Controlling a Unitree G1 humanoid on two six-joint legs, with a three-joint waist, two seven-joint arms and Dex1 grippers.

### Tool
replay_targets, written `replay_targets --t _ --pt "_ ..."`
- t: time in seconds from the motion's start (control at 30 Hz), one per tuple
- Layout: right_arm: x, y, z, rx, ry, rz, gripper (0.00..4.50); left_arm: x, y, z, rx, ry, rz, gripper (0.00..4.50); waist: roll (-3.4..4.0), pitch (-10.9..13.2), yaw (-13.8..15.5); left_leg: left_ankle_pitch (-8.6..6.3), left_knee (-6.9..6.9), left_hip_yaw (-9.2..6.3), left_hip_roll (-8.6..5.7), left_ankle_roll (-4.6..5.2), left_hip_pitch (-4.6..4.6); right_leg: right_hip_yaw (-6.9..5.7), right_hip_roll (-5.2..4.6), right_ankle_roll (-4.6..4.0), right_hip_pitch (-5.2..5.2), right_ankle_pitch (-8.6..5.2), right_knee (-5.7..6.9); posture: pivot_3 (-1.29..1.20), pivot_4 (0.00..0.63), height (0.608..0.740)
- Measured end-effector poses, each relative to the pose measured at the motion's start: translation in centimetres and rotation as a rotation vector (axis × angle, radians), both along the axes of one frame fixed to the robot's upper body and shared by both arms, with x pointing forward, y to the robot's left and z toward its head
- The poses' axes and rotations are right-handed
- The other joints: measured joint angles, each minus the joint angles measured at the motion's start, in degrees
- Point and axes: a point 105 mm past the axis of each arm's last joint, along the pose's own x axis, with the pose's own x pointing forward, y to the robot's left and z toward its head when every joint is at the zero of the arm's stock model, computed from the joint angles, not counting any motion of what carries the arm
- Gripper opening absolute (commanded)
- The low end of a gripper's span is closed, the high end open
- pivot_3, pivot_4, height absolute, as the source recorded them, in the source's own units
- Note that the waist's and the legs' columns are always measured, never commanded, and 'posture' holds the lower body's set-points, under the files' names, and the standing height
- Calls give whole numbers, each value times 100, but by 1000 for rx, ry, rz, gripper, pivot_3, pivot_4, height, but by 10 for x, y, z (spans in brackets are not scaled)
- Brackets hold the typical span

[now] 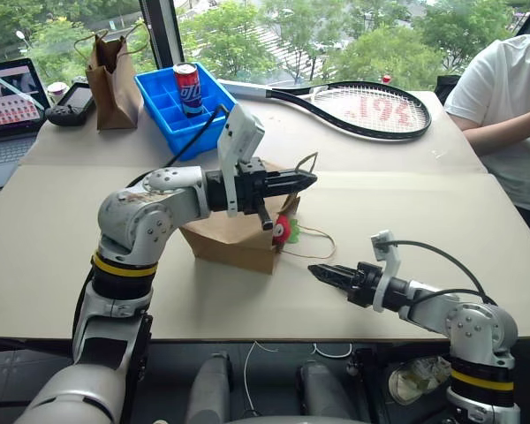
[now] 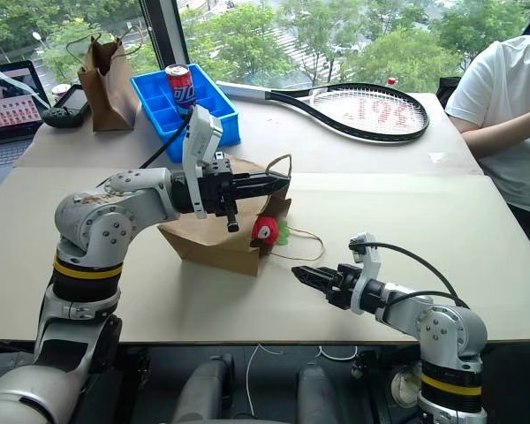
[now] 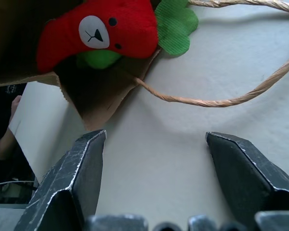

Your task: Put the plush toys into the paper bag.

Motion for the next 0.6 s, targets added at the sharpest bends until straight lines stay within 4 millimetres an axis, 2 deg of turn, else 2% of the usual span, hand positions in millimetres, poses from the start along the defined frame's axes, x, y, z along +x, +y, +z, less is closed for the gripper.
replay_targets --t 0.17,0.2,0.3,0.33,0.37,0.47,0.53,0.6 --pt "24 8 1 49 -16 -62 3714 -2 0 1 5 -5 6 0 -1 -1 -18 -10 -1 0 2 -17 7 0 3 9 2 -3 1 0 150 740" --pt "28 7 1 59 -22 -80 3189 -2 0 1 5 -8 8 0 -1 -1 -18 -20 -1 0 2 -31 7 0 3 9 3 -3 1 0 150 740" --pt "33 1 -4 56 -47 -127 2365 -1 2 2 8 -11 25 0 -1 -1 2 -20 3 1 0 -33 4 0 1 9 6 -3 0 0 150 740" --pt "34 -1 -6 67 -59 -141 1844 0 4 2 8 -12 33 0 -1 -1 9 -20 3 1 -1 -33 2 0 1 10 7 -3 -1 0 150 740" --pt "35 -2 -4 101 -77 -155 1644 1 6 3 4 -12 42 0 0 -1 6 -20 3 1 0 -33 1 0 2 9 6 -3 -2 0 150 740" --pt "36 -3 5 212 -118 -183 519 2 7 4 -1 -14 54 0 -1 -1 -7 -20 1 0 0 -32 2 2 3 15 6 0 0 0 150 740" --pt "37 -4 11 243 -146 -180 27 3 8 4 0 -14 58 0 0 -1 -9 -20 0 0 1 -33 3 2 3 11 5 -2 0 0 150 740" --pt "37 -6 14 259 -160 -185 27 4 10 4 8 -16 69 0 0 -1 -7 -21 -1 1 0 -34 1 2 2 10 1 -2 0 0 150 740"
